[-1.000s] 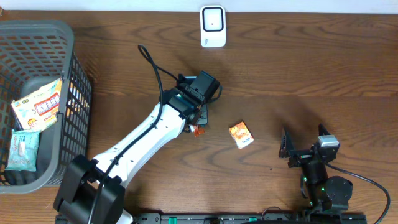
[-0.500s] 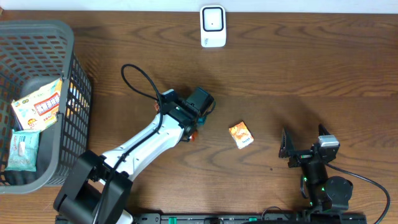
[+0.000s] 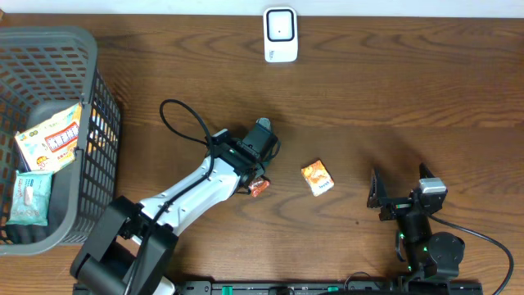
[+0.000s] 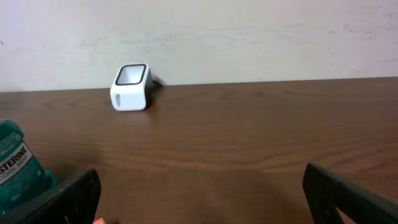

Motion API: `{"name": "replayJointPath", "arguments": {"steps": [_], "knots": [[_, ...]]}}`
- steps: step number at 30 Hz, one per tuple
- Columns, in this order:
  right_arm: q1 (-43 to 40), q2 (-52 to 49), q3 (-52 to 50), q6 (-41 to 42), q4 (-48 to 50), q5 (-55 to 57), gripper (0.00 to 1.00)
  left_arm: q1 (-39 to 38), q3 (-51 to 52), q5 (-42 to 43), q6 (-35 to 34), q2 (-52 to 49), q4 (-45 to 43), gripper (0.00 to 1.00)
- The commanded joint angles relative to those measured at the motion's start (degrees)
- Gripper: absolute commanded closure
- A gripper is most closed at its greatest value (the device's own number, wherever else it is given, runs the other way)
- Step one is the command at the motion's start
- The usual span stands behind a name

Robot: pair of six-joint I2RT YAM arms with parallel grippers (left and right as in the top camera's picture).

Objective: Scan the item barcode
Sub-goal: 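Lower the red TOP bar onto the table left of the bottle and release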

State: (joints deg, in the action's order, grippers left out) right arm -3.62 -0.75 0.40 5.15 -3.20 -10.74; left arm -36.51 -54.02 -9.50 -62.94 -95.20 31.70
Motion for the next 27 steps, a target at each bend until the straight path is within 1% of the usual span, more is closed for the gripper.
{"name": "replayJointPath", "arguments": {"steps": [1, 2, 3, 4, 6, 13, 16, 21, 27], "knots": [[0.2, 0.0, -0.1, -0.5, -0.2, -0.3, 0.01, 0.7, -0.7, -0.2, 2.6, 3.5, 1.5, 0.23], [0.2, 0.0, -0.1, -0.5, -0.2, -0.3, 0.01, 1.0, -0.9, -0.2, 3.5, 4.9, 2.0, 0.18], [0.2, 0.0, -0.1, -0.5, -0.2, -0.3, 0.01, 1.4, -1.2, -0.2, 4.6, 6.5, 2.4, 0.16], [0.2, 0.0, -0.1, -0.5, -0.2, -0.3, 0.01, 1.9, -1.4, -0.2, 6.1, 8.2, 2.6, 0.08], [0.2, 0.0, -0.1, -0.5, -0.2, -0.3, 0.01, 2.7, -1.5, -0.2, 9.1, 11.9, 2.8, 0.05], [0.2, 0.0, -0.1, -0.5, -0.3, -0.3, 0.01, 7.8, -1.5, -0.2, 22.7, 27.2, 2.8, 0.04], [0.2, 0.0, -0.1, -0.5, -0.2, -0.3, 0.01, 10.8, -1.5, -0.2, 26.9, 32.9, 2.8, 0.03], [0.2, 0.0, -0.1, -0.5, -0.2, -0.3, 0.01, 17.9, -3.0, -0.2, 28.9, 39.1, 5.0, 0.03], [0.2, 0.0, -0.1, -0.5, -0.3, -0.3, 0.01, 26.7, -7.1, -0.2, 30.4, 40.4, 10.2, 0.03]]}}
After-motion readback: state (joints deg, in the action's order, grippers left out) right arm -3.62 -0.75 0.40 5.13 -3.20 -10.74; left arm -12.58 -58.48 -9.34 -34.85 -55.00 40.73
